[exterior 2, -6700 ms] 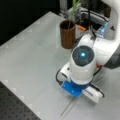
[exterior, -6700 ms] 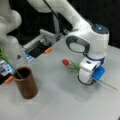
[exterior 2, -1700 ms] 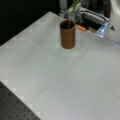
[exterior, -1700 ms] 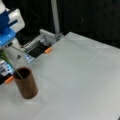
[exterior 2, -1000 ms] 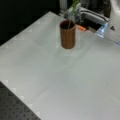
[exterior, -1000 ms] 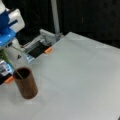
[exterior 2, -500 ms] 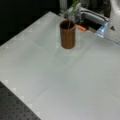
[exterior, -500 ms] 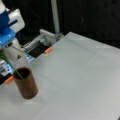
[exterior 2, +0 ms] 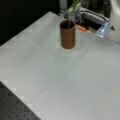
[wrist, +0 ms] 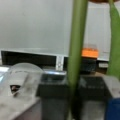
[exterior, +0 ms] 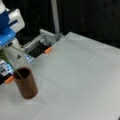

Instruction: Flower insertion into a vase

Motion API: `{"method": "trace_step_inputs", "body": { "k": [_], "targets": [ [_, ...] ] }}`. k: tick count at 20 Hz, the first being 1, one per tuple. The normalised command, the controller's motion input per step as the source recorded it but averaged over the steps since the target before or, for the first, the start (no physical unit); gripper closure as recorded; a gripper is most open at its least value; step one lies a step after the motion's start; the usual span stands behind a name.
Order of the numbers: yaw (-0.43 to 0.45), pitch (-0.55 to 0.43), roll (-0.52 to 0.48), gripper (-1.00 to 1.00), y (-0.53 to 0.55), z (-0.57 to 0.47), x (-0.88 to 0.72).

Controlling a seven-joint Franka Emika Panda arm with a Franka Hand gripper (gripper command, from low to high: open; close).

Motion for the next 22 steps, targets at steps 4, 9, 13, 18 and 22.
{"method": "trace_step_inputs", "body": {
  "k": [4, 9, 13, 18, 22],
  "targets": [
    [0.106, -0.056, -0.09, 1.0, -0.04, -0.06, -0.1],
    [0.106, -0.056, -0.09, 1.0, -0.04, -0.06, -0.1],
    [0.106, -0.056, -0.09, 1.0, -0.04, -0.06, -0.1],
    [0.106, -0.056, -0.09, 1.0, -0.04, -0.06, -0.1],
    [0.106, -0.056, -0.09, 1.0, -0.04, -0.06, -0.1]
  ]
}}
